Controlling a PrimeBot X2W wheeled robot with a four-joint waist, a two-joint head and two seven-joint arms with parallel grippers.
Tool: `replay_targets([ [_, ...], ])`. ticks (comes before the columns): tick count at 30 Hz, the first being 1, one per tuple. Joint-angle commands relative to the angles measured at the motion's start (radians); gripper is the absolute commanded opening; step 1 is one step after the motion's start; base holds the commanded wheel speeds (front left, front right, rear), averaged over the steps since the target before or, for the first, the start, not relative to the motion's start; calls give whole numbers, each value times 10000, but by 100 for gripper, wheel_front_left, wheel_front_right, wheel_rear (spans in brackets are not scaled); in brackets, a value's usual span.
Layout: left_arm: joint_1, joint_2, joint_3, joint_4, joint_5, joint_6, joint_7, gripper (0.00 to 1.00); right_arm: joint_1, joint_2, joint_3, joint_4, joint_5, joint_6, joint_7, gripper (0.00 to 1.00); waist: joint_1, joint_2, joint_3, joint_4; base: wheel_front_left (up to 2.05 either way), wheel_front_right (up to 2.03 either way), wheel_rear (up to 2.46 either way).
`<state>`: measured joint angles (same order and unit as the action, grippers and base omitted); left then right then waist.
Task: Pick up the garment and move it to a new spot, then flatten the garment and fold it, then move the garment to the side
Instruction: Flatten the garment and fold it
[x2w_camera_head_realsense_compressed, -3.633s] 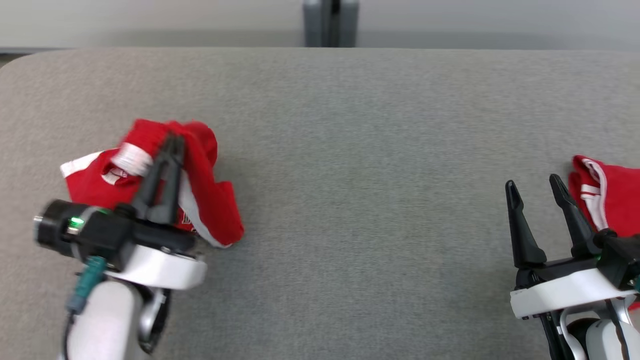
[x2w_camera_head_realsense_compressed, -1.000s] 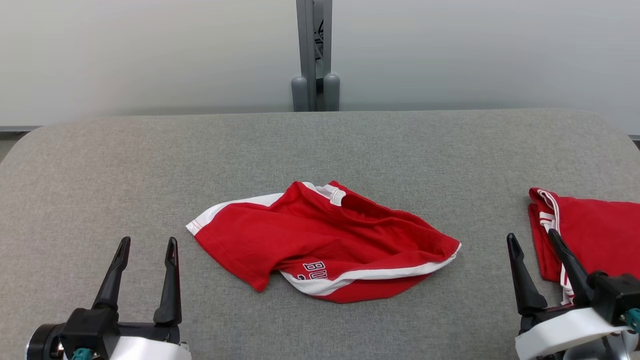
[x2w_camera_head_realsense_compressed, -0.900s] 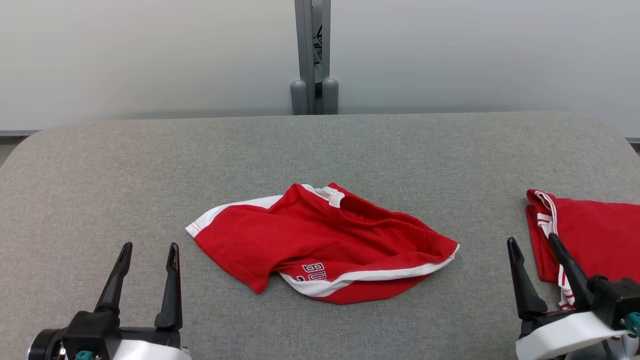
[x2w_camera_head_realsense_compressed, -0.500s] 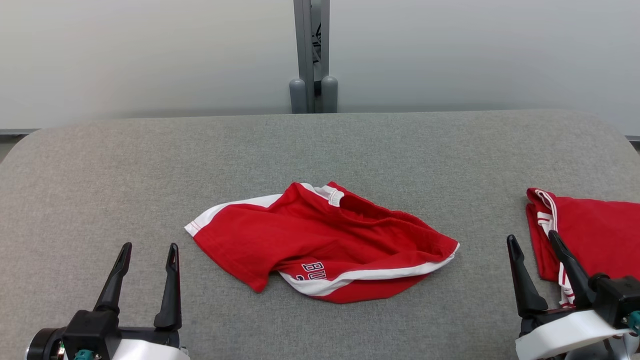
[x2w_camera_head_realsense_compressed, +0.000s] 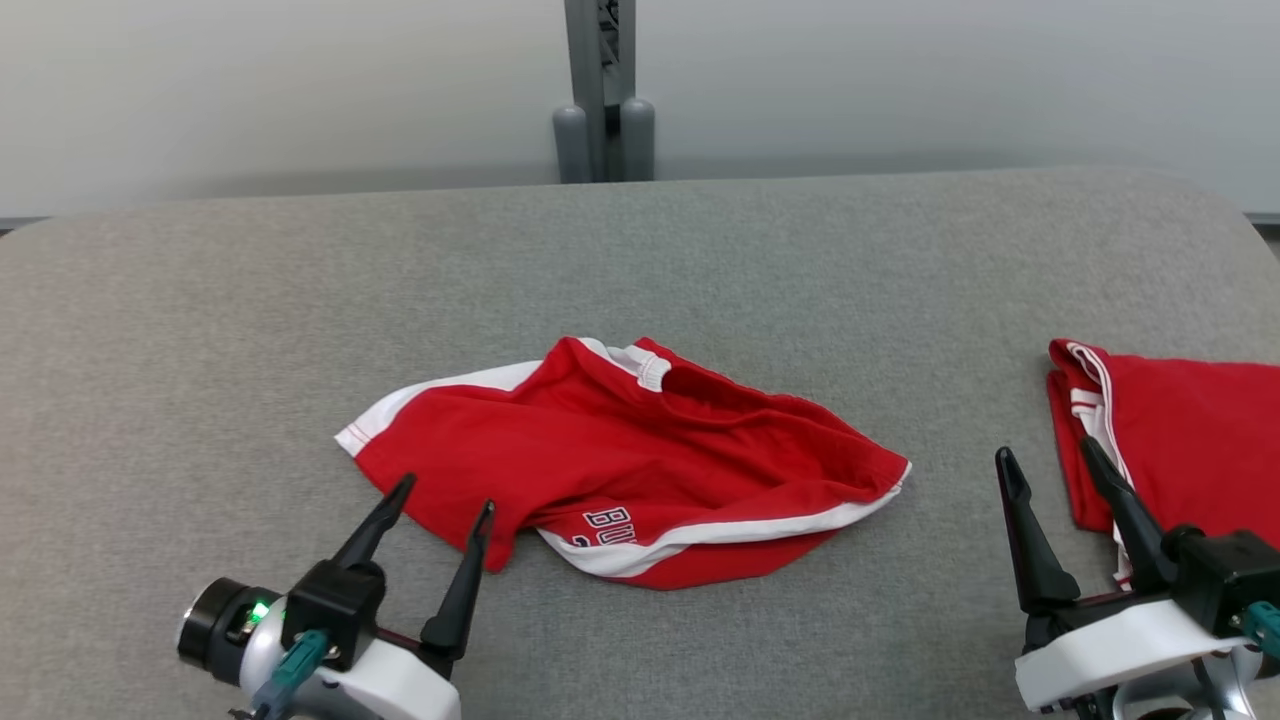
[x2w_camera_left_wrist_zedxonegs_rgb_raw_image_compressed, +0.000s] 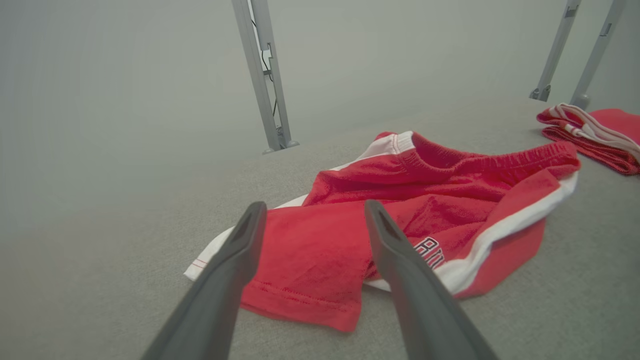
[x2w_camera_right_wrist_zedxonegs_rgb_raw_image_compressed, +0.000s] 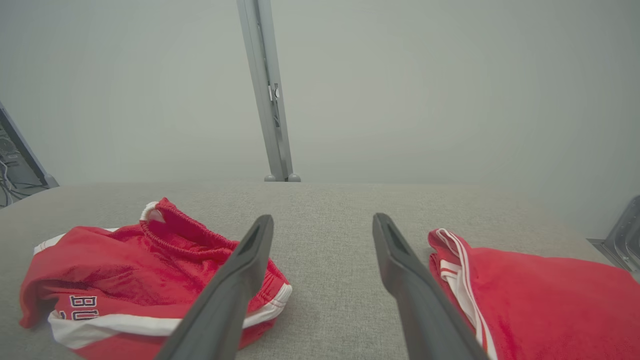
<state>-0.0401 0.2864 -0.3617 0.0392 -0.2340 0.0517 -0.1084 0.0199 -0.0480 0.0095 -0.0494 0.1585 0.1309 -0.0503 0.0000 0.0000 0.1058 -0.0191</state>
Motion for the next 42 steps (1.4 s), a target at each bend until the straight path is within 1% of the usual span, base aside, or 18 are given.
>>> replay_targets([
  [1, -306, -21, -98, 241, 71, -136, 47, 100, -174, -50, -14, -6, 12, 0, -37, 100, 0, 0, 248, -235, 0, 0, 0],
  [4, -679, -97, -332, 1049, 100, -336, 125, 100, -275, -49, 13, 44, 93, -1, -122, 100, 0, 0, 492, -472, 0, 0, 0],
  [8, -1040, -193, -514, 2068, 97, -495, 211, 100, -370, -50, -5, 163, 101, 0, -248, 100, 0, 0, 694, -727, 0, 0, 0],
  [13, -1296, -193, -614, 2782, 147, -518, 393, 100, -452, -50, -75, 240, 143, -1, -344, 100, 0, 0, 799, -842, 0, 0, 0],
  [14, -1362, -194, -619, 2896, 162, -509, 417, 96, -463, -50, -91, 259, 162, -1, -352, 100, 0, 0, 822, -856, 0, 0, 0],
  [15, -1420, -148, -639, 3032, 230, -461, 439, 55, -487, -49, -105, 281, 180, -1, -373, 100, 0, 0, 842, -862, 0, 0, 0],
  [17, -1511, -109, -650, 3205, 308, -370, 427, 0, -525, -50, -129, 317, 186, -1, -425, 100, 0, 0, 866, -857, 0, 0, 0],
  [22, -1661, 121, -552, 3206, 436, -151, 245, 0, -524, -50, -189, 358, 192, -1, -497, 100, 0, 0, 846, -749, 0, 0, 0],
  [25, -1787, 350, -590, 2841, 608, -141, 184, 0, -474, -50, -267, 348, 200, -1, -530, 100, 0, 0, 806, -593, 0, 0, 0],
  [28, -1742, 716, -740, 2163, 839, -230, 437, 0, -410, -49, -372, 337, 207, -1, -561, 100, 0, 0, 764, -390, 0, 0, 0],
  [31, -1591, 1145, -961, 1140, 1129, -386, 905, 0, -387, -52, -482, 333, 238, -1, -575, 100, 0, 0, 739, -194, 0, 0, 0],
  [33, -1485, 1551, -1066, 341, 1307, -505, 1335, 0, -375, -50, -509, 318, 259, -1, -593, 100, 0, 0, 736, -84, 0, 0, 0],
  [38, -1397, 2532, -1051, -2079, 1771, -650, 2629, 0, -398, -49, -602, 290, 290, 0, -601, 100, 0, 0, 752, 142, 0, 0, 0],
  [40, -1577, 2777, -980, -2778, 1840, -709, 3008, 0, -448, -50, -595, 303, 286, 0, -594, 100, 0, 0, 767, 181, 0, 0, 0],
  [41, -1822, 2939, -920, -3082, 1896, -814, 3278, 0, -523, -52, -553, 330, 319, -1, -582, 100, 0, 0, 787, 192, 0, 0, 0],
  [42, -2007, 2944, -925, -3125, 1887, -889, 3313, 0, -568, -50, -511, 342, 331, -1, -575, 100, 0, 0, 800, 173, 0, 0, 0],
])
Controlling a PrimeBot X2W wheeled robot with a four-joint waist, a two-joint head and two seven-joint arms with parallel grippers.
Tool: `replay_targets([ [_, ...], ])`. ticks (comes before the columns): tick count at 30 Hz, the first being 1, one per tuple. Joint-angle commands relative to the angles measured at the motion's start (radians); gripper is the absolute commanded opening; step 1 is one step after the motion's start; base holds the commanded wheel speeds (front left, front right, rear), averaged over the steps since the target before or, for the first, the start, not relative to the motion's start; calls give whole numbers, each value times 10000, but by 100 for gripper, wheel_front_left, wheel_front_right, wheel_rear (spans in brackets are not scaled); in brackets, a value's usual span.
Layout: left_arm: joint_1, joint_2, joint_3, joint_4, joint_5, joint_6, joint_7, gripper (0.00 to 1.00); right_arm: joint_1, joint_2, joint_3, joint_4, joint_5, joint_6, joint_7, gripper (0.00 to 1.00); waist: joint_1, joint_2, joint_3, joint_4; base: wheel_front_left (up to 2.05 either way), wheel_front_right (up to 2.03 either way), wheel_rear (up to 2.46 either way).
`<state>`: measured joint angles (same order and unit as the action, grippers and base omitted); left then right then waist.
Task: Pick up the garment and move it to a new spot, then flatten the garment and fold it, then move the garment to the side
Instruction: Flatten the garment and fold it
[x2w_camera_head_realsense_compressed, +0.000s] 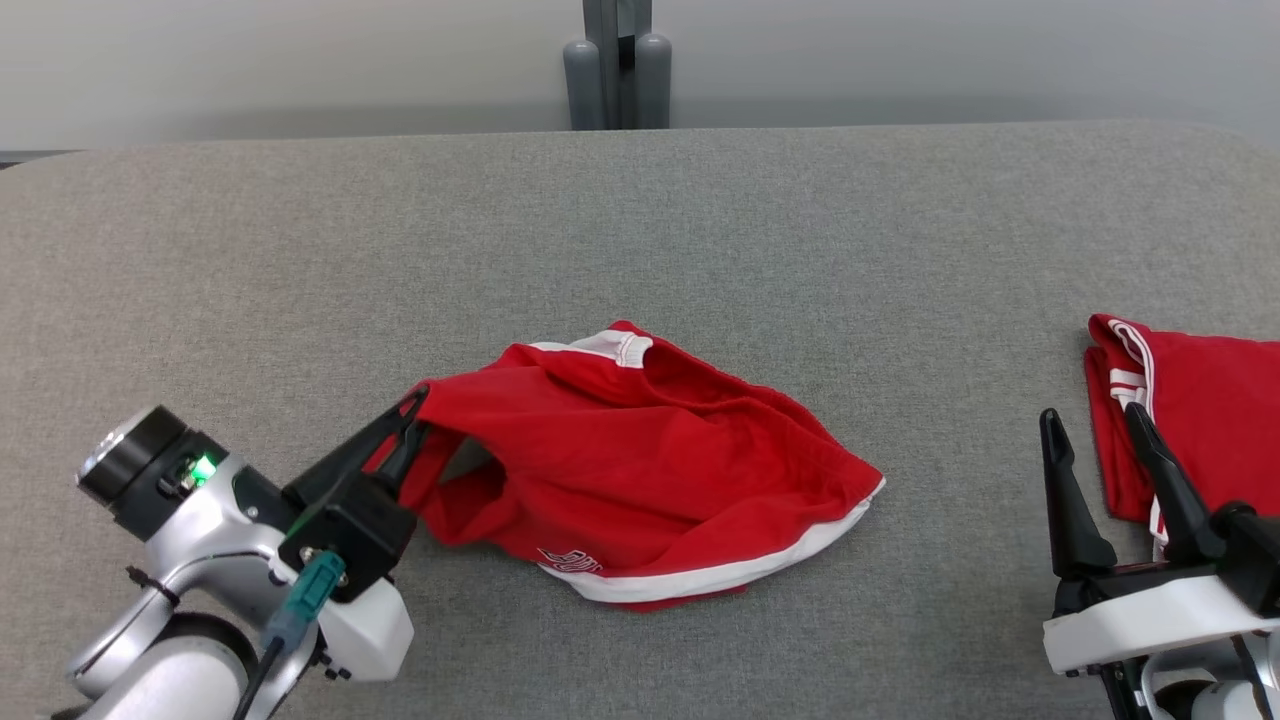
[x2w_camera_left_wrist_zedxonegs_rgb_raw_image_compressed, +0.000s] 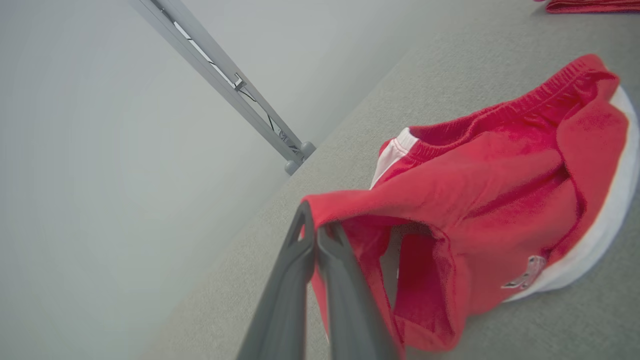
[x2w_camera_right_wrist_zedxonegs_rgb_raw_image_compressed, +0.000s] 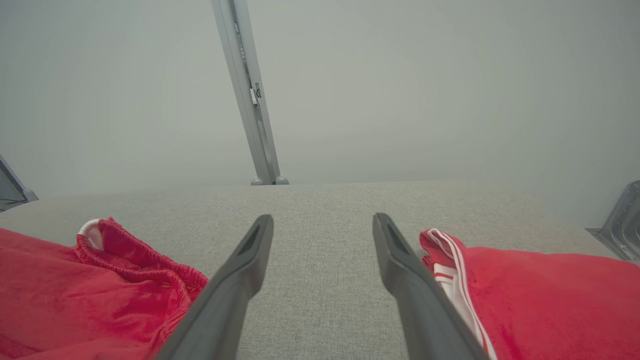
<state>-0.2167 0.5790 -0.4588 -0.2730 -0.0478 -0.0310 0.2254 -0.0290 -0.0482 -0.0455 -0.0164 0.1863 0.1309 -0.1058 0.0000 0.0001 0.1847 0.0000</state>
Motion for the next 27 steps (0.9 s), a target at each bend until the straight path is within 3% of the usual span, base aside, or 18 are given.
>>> replay_targets([
  [1, -465, 7, 59, 81, 45, -118, -30, 0, -129, -48, 67, 31, 60, 0, -9, 100, 0, -1, 40, -49, 0, 0, 0],
  [6, -1682, -237, -169, 1555, 140, -436, -309, 0, -372, -48, 379, 135, 97, -1, 8, 100, 0, -1, 203, -485, 0, 0, 0],
  [14, -3350, -1301, -1064, 4790, 177, -768, -1369, 0, -634, -48, 623, 290, 230, -1, -101, 100, 0, -1, 585, -1338, 0, 0, 0],
  [23, -4629, -2680, -1067, 8693, -10, -266, -3131, 0, -649, -48, 592, 426, 238, -1, -216, 100, 0, -1, 789, -1749, 0, 0, 0],
  [24, -4651, -2819, -962, 8988, -180, -199, -3365, 26, -638, -48, 585, 430, 233, 0, -222, 100, 0, -1, 779, -1749, 0, 0, 0],
  [25, -4718, -2924, -922, 9201, -200, -116, -3612, 89, -619, -50, 552, 426, 221, 0, -224, 100, 0, -1, 771, -1723, 0, 0, 0],
  [26, -4705, -3034, -849, 9421, -350, -71, -3821, 100, -591, -48, 505, 431, 211, -1, -229, 100, 0, -1, 752, -1674, 0, 0, 0],
  [27, -4672, -3131, -774, 9561, -453, -14, -4046, 100, -562, -47, 467, 433, 199, 0, -231, 100, 0, -1, 731, -1617, 0, 0, 0],
])
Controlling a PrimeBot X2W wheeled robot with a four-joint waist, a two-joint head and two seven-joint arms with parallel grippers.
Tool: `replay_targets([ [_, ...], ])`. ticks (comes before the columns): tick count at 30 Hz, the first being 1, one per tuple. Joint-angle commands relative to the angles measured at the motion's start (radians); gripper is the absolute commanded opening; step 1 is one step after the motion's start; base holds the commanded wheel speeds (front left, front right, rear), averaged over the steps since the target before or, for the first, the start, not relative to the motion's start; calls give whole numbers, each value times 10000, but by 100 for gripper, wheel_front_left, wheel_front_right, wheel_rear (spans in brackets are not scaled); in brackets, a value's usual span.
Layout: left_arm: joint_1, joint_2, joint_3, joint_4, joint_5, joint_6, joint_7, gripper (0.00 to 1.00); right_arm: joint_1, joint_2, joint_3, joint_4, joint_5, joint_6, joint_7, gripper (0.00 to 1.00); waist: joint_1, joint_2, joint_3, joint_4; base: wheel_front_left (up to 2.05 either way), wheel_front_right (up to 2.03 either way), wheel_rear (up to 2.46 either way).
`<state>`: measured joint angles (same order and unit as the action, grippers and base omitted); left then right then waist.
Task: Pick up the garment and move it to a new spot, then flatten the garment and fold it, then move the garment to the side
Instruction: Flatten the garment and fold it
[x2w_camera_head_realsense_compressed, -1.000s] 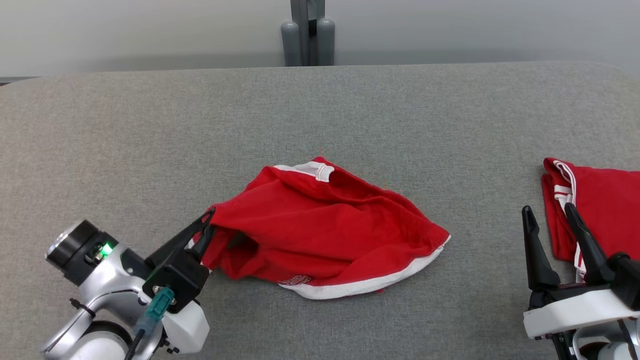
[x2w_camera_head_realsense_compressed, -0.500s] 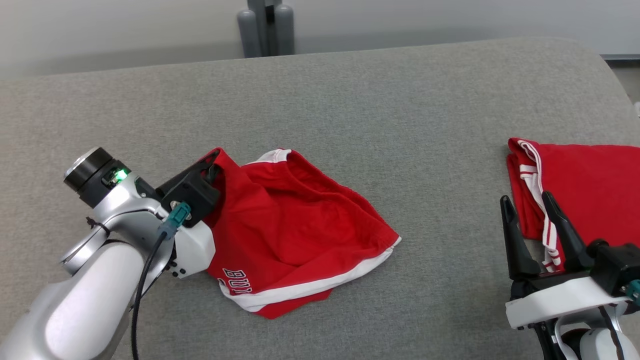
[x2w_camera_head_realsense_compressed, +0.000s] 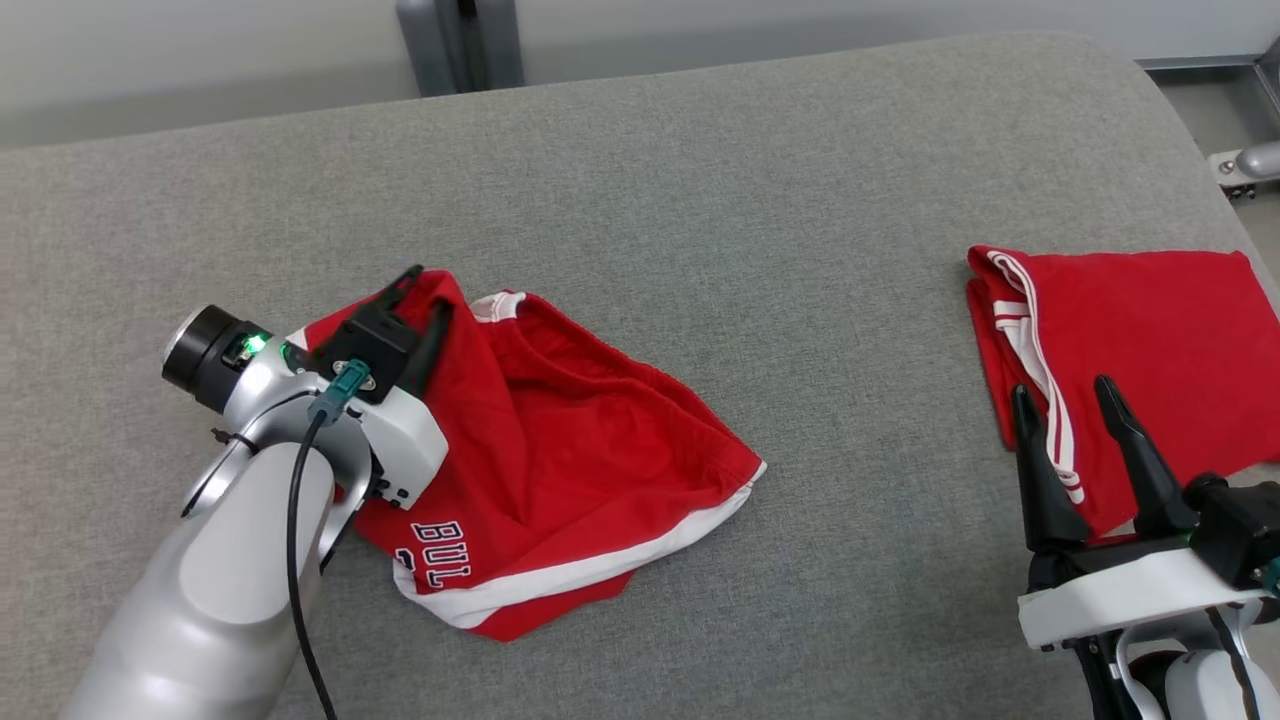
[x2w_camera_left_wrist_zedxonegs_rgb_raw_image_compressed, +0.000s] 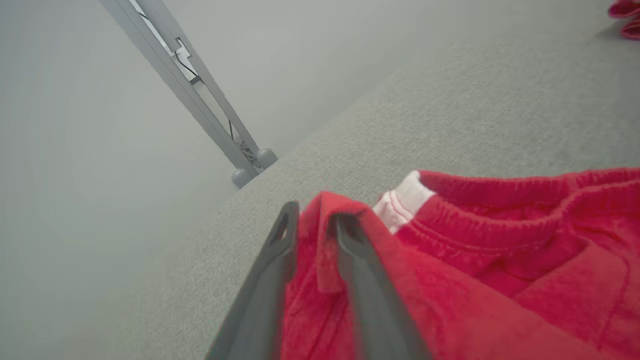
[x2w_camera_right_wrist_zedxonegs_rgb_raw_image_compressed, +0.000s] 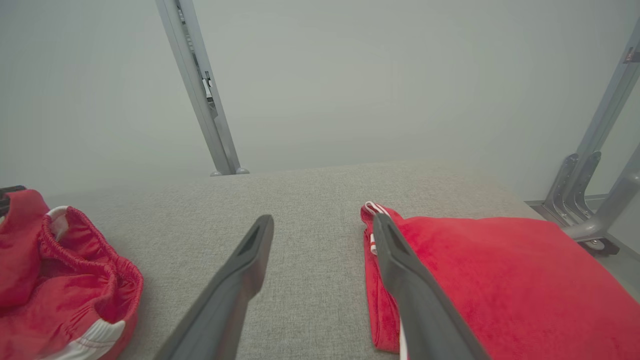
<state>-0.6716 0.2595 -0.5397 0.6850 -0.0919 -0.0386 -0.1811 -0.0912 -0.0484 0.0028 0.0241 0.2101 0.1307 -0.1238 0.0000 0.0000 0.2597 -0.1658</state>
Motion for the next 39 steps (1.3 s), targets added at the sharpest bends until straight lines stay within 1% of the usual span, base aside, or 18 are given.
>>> replay_targets([
  [1, -61, -33, 115, 83, -141, 77, -153, 100, 83, -45, -51, 33, -41, 2, -52, 100, 0, 0, -44, 109, 0, 0, 0],
  [3, 166, -182, 319, 121, -419, 199, -437, 100, 116, -48, -75, 43, -52, 0, -29, 100, 0, 0, -109, 254, 0, 0, 0],
  [6, 623, -337, 697, -176, -919, 327, -664, 100, 151, -48, -137, 8, -75, 2, 4, 100, 0, 0, -223, 527, 0, 0, 0],
  [10, 1469, -251, 1435, -903, -1608, 686, -764, 100, 162, -48, -118, -28, -95, 2, 66, 100, 0, 0, -375, 820, 0, 0, 0],
  [15, 2871, -275, 2553, -2504, -2476, 1343, -821, 100, 207, -48, -133, -35, -76, 2, 55, 100, 0, 0, -559, 1122, 0, 0, 0],
  [16, 3135, -211, 2739, -2892, -2457, 1510, -820, 100, 233, -50, -133, -19, -85, 2, 53, 100, 0, 0, -599, 1176, 0, 0, 0],
  [18, 3738, -252, 3022, -3695, -2598, 1676, -821, 100, 220, -48, -106, -13, -115, 0, 77, 100, 0, 0, -656, 1262, 0, 0, 0],
  [19, 4005, -196, 3103, -4038, -2499, 1782, -820, 100, 217, -48, -101, -20, -150, 2, 84, 100, 0, 0, -690, 1307, 0, 0, 0],
  [24, 5151, -124, 3272, -5533, -2221, 2207, -818, 100, 306, -50, -114, 33, -231, 2, 178, 100, 0, 0, -963, 1527, 0, 0, 0],
  [28, 5870, -89, 3312, -6400, -2136, 2418, -819, 100, 434, -48, -115, 48, -270, 2, 288, 100, 0, 0, -1278, 1653, 0, 0, 0],
  [39, 6899, 68, 3018, -6946, -1958, 2625, -427, 100, 902, -48, -29, -90, -333, 2, 535, 100, 0, 0, -1789, 1732, 0, 0, 0],
])
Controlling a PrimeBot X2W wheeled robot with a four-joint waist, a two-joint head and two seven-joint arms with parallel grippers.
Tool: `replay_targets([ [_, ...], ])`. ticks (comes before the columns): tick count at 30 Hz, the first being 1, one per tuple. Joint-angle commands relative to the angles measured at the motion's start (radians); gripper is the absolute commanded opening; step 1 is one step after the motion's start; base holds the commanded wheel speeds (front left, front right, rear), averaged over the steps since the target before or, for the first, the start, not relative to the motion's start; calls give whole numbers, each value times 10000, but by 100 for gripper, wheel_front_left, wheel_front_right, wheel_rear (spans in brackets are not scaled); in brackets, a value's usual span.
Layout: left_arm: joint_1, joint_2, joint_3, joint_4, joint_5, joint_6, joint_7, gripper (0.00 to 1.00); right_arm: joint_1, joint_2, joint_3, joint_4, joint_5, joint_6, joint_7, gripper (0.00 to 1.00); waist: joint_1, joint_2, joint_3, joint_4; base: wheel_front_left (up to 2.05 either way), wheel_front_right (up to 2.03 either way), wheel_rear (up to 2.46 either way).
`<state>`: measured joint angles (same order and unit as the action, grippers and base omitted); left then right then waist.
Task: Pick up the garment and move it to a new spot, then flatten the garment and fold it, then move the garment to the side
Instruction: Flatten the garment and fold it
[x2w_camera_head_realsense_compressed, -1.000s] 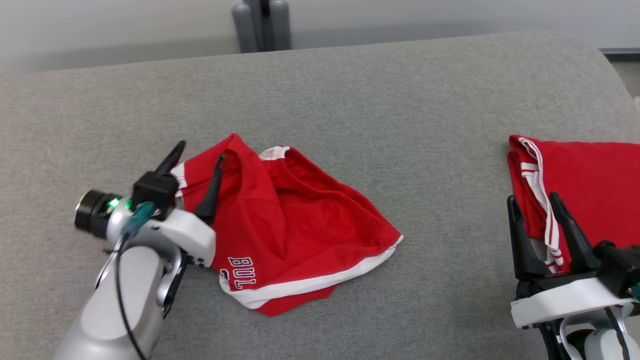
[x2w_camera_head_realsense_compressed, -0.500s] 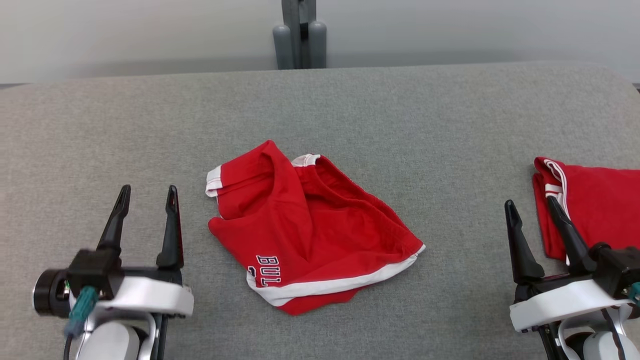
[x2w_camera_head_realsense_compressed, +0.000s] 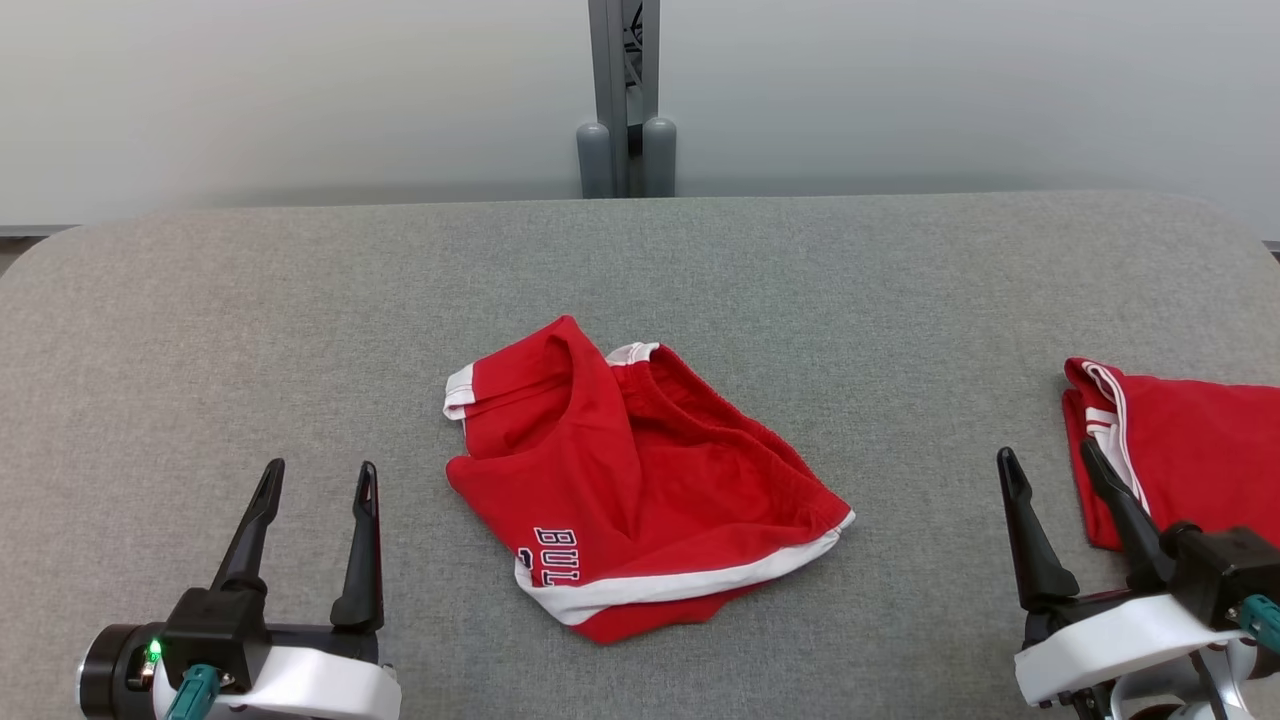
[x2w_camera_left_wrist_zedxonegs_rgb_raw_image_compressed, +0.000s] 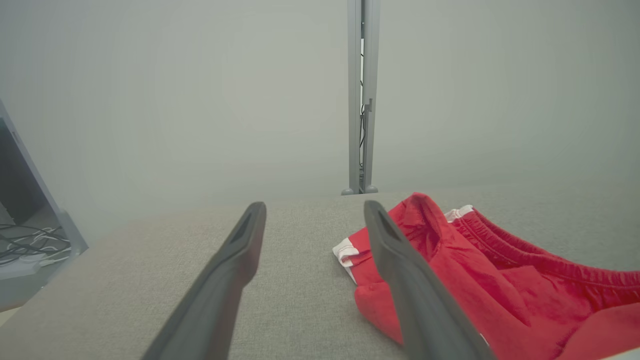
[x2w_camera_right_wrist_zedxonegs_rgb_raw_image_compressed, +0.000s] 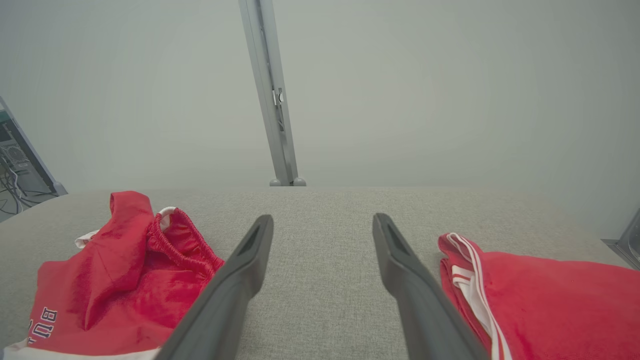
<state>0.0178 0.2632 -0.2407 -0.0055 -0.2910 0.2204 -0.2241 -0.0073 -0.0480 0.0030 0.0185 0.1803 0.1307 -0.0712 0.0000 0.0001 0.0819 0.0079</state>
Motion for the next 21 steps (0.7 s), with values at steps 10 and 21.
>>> replay_targets([
  [10, 221, 138, -60, -305, 19, 162, 240, 100, 248, -54, -55, -195, 3, 2, 155, 100, 0, -1, -148, -50, 0, 0, 0],
  [21, -433, 206, -935, 726, -612, -1056, 1683, 100, 98, -52, 135, -263, -47, 2, 208, 100, 0, -1, 149, -293, 0, 0, 0],
])
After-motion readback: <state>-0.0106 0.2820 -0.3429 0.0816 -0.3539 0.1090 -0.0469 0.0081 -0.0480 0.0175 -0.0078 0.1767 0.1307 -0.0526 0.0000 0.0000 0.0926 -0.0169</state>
